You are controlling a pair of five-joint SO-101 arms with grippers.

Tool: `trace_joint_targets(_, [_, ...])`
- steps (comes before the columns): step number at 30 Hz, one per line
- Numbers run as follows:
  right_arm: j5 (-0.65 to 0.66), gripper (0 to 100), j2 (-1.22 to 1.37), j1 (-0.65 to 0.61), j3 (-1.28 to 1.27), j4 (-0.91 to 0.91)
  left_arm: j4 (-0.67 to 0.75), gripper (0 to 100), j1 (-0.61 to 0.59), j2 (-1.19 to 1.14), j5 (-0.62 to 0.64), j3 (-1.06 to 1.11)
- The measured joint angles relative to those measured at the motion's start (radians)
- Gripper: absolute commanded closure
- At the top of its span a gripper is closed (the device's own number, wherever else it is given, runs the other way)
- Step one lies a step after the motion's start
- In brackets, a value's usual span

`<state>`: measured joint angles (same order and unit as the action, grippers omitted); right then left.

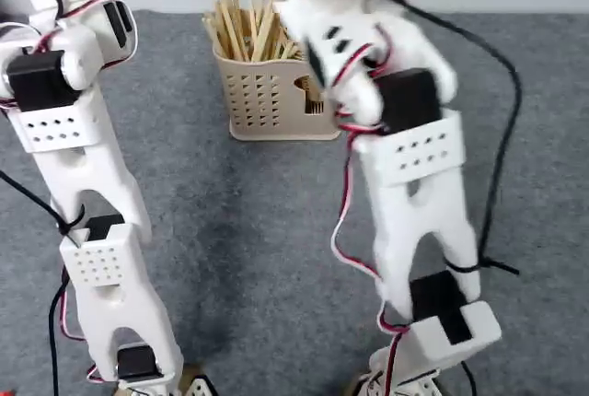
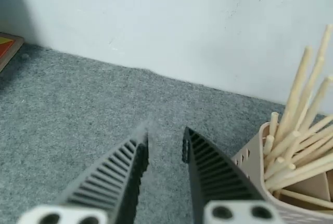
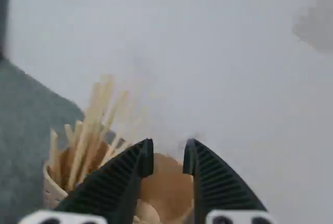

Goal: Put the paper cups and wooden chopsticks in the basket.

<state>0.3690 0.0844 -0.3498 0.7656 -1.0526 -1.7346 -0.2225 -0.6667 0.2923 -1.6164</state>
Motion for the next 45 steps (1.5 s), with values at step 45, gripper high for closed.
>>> trace_joint_targets(45, [-0.46,99.0,-1.177,0.275,-0.97,-0.471,0.488,89,0.147,2.053,-0.245,2.064])
